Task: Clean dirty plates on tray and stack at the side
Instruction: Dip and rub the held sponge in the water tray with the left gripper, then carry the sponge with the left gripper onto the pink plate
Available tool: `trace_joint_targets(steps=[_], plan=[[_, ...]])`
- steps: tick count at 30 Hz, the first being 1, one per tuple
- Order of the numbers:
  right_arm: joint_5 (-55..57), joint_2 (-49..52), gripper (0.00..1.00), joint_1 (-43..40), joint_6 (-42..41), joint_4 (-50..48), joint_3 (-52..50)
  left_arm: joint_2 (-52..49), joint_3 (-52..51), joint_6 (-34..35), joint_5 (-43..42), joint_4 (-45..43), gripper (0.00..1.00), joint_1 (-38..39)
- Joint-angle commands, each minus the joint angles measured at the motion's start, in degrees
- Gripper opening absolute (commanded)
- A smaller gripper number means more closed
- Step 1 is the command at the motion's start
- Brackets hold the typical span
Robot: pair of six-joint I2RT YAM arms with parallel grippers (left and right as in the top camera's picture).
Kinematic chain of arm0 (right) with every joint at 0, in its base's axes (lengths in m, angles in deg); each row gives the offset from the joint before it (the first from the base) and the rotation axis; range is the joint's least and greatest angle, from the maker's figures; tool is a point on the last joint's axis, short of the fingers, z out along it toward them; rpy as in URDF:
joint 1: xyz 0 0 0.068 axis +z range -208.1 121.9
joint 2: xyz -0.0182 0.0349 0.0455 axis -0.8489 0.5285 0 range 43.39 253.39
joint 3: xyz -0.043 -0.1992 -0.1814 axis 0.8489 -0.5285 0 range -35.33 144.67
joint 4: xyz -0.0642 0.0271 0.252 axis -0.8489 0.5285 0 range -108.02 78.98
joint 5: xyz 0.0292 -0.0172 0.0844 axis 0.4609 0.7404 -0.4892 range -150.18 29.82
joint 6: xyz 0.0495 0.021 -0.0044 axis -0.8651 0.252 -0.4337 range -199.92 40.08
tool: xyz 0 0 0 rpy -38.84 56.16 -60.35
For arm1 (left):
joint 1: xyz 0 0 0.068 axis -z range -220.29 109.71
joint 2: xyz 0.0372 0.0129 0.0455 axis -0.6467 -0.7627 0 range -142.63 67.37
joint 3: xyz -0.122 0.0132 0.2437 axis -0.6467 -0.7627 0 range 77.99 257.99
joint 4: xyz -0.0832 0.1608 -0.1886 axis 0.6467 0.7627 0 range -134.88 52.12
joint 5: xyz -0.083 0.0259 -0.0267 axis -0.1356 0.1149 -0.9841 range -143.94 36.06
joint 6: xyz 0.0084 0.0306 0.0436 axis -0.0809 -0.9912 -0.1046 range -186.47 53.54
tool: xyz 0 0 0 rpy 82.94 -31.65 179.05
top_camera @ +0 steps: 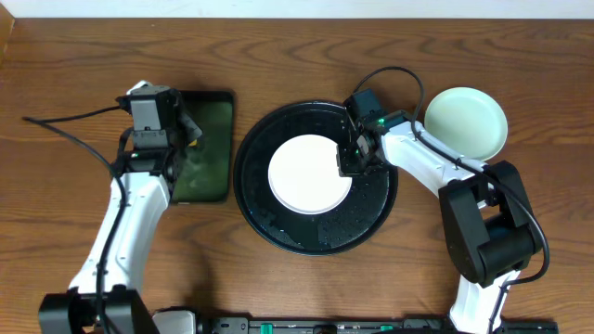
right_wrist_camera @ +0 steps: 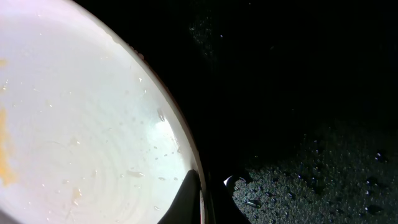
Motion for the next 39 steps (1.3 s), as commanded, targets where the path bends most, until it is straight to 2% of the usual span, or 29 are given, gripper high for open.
trace_joint_targets(steps=[1, 9, 13, 19, 23, 28, 35, 39], plan=[[-2.8, 3.56, 0.01, 2.49, 0.9, -0.17, -0.87, -1.84, -0.11, 0.46, -0.94, 2.19, 0.08, -0.07], [-2.86, 3.56, 0.01, 2.51, 0.87, -0.92, -0.87, -15.65, 0.26, -0.68, -1.03, 2.05, 0.07, -0.09], [-2.84, 3.56, 0.01, 2.54, 0.87, 0.31, -0.96, -12.41, 1.6, -0.66, -6.01, 4.17, 0.07, -0.07], [-2.84, 3.56, 0.01, 2.49, 0.9, -0.66, -0.98, -0.13, 1.99, 2.49, -17.25, 6.03, 0.08, 0.7], [-2.86, 3.56, 0.01, 2.97, 0.87, -1.99, -0.98, 4.5, 1.99, 2.62, -22.01, 6.67, 0.08, 4.52], [-2.84, 3.56, 0.01, 3.02, 0.87, -2.62, -0.98, 3.85, 1.27, 2.64, -23.39, 8.66, 0.08, 12.39], [-2.84, 3.56, 0.01, 3.02, 0.9, -2.73, -0.98, -2.97, 0.9, 3.82, -21.59, 9.11, 0.08, 23.15], [-2.84, 3.56, 0.01, 3.02, 0.9, -2.71, -0.98, -8.48, 0.9, 7.41, -18.73, 8.7, 0.08, 26.58]])
